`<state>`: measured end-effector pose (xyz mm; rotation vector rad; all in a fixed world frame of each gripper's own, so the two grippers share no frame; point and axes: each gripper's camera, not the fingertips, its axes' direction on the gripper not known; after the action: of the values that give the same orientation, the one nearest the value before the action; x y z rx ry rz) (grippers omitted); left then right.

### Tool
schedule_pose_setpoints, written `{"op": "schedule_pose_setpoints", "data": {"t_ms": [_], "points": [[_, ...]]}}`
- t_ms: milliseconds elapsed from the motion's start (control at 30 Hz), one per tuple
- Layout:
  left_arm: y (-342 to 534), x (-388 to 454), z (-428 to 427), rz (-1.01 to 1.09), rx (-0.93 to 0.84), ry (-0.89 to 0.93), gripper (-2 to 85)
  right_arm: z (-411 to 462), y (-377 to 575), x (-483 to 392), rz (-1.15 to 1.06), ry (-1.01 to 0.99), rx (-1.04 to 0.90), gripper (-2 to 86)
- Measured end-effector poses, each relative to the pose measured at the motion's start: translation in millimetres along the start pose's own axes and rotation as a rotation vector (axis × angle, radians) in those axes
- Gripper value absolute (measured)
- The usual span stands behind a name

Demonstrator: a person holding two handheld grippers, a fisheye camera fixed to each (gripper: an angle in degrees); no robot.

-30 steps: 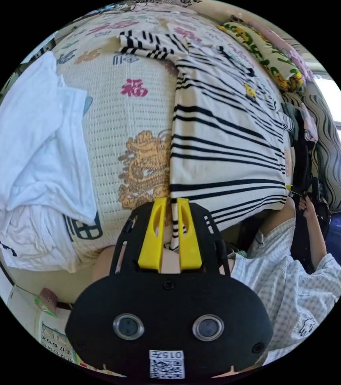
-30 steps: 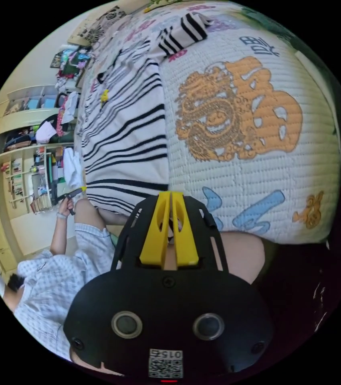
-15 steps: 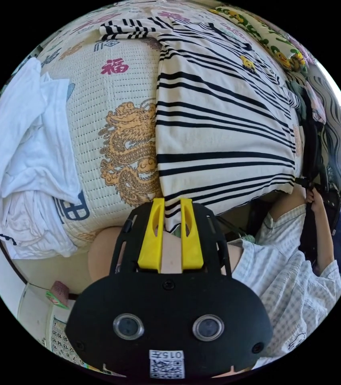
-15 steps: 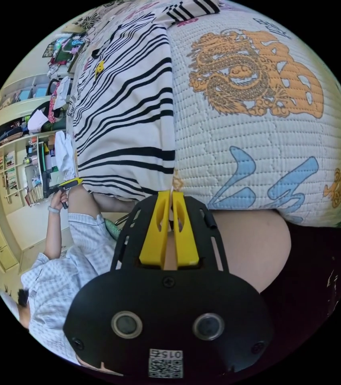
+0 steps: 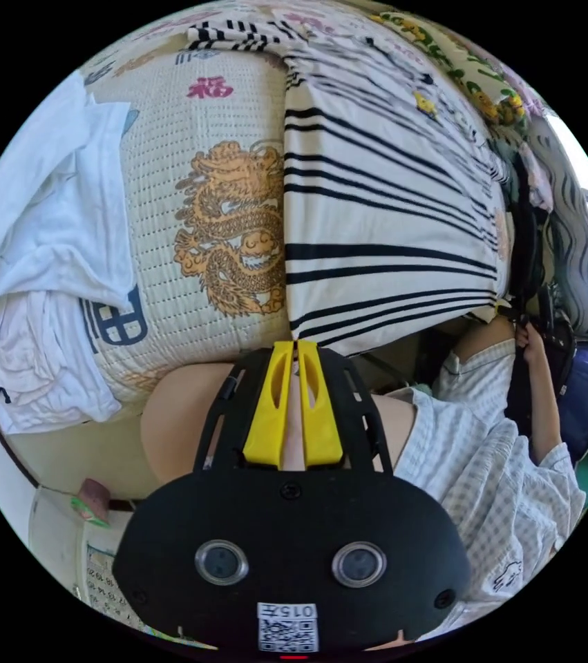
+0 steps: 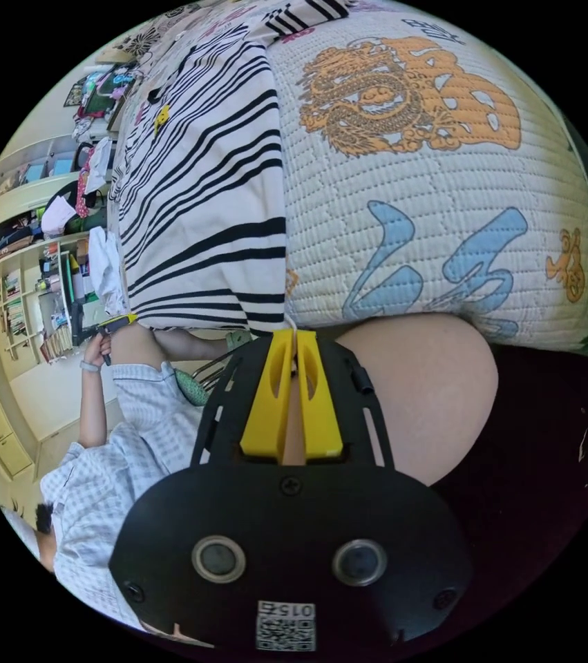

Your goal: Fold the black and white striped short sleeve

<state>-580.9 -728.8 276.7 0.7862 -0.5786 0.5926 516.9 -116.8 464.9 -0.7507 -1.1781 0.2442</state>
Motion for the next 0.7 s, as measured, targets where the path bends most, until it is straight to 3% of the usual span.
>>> {"op": "schedule_pose_setpoints", "data": {"t_ms": [167,400,467,567,667,700], "points": [[-6.7,21.9,28.3,0.060,-0.050,-0.165,0.8,-2.4,2.9,-9.4,0.004,0.037,0.033,0.6],[-2.6,56.4,20.1,0.084,0.246,-0.191,6.8,-56.9,15.1,-43.8,-0.112,0.026,0.312,3.6],[-16.8,70.3,20.2,0.095,0.281,-0.241,8.3,-59.7,1.9,-59.6,-0.155,0.052,0.292,6.0],[-52.2,67.1,52.5,0.067,0.197,-0.307,9.1,-44.9,-25.7,-78.5,-0.193,0.125,0.195,8.0],[-74.0,39.8,117.6,0.016,0.029,-0.178,8.5,-15.4,-45.0,-82.1,-0.197,0.206,0.068,7.5],[-71.6,35.4,131.7,0.015,0.061,-0.164,7.6,-3.3,-48.2,-81.3,-0.192,0.228,0.026,6.5]]}}
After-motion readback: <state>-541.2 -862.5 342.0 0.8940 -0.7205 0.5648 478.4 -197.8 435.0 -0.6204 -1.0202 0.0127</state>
